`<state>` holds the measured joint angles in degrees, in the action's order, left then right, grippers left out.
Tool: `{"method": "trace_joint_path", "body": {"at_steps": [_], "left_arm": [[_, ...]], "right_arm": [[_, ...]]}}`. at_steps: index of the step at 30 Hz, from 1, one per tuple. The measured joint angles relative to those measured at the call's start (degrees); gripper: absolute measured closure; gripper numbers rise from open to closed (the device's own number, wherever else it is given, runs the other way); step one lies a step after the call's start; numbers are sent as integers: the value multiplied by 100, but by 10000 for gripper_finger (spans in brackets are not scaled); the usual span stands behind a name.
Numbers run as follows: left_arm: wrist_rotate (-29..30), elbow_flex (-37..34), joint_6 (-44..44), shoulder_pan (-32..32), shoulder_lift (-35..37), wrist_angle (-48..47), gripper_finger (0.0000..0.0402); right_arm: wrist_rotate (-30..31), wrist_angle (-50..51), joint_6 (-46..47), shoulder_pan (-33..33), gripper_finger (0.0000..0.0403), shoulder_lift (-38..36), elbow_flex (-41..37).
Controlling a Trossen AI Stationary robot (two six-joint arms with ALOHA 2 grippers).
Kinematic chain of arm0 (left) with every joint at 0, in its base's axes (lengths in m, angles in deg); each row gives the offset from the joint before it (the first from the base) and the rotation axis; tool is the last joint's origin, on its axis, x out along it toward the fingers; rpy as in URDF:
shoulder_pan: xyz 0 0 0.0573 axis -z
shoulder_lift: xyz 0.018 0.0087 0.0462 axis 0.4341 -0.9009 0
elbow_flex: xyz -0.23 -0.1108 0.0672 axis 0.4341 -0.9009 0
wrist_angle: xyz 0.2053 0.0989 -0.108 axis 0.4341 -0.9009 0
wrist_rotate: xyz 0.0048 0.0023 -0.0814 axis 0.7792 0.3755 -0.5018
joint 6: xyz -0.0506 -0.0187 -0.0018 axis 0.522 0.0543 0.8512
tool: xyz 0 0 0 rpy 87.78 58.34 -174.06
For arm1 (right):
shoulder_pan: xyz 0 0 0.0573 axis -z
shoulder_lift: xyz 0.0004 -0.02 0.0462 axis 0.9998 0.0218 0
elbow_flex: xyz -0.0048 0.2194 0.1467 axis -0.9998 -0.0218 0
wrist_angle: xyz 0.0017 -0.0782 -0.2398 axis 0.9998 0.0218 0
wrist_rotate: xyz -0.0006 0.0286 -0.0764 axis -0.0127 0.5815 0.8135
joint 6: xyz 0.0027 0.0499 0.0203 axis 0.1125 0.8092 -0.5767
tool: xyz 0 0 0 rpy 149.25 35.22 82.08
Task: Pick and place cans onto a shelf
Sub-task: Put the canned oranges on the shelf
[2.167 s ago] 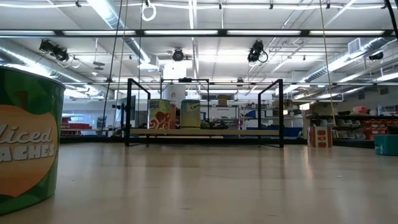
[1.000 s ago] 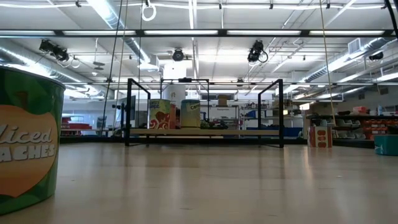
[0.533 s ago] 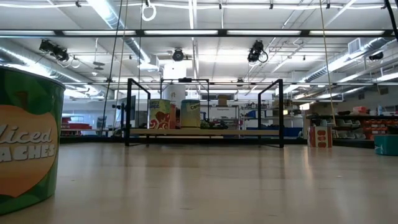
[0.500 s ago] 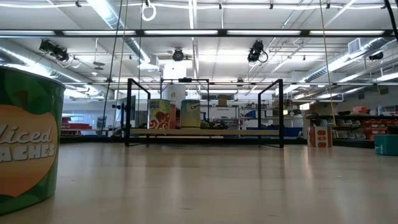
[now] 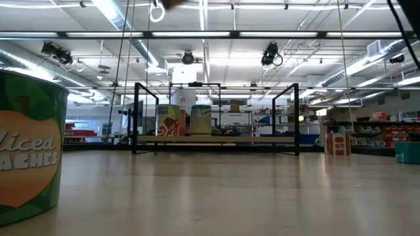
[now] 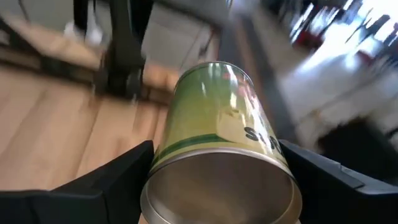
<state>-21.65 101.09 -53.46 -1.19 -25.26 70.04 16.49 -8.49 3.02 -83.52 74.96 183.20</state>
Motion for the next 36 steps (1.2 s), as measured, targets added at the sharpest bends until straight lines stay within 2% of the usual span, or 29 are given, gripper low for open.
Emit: {"method": "trace_joint_path", "body": {"at_steps": [5,12,20,26,36], "left_arm": [[251,-13,9,13,-235,-689,127],[432,-13,6,15,-518,-765,127],[419,-13,8,15,-695,-799,127],[414,-13,4,15,-643,-804,127],[411,-13,-53,15,-587,-895,127]], "right_arm": [[-176,1075,216,436,78,545,-8],[-166,2036,278,981,78,1394,-7],[-452,2204,339,1358,78,2178,-11],[-569,2079,184,1405,75,2247,-11],[-598,1693,175,1573,48,2247,-11]]}}
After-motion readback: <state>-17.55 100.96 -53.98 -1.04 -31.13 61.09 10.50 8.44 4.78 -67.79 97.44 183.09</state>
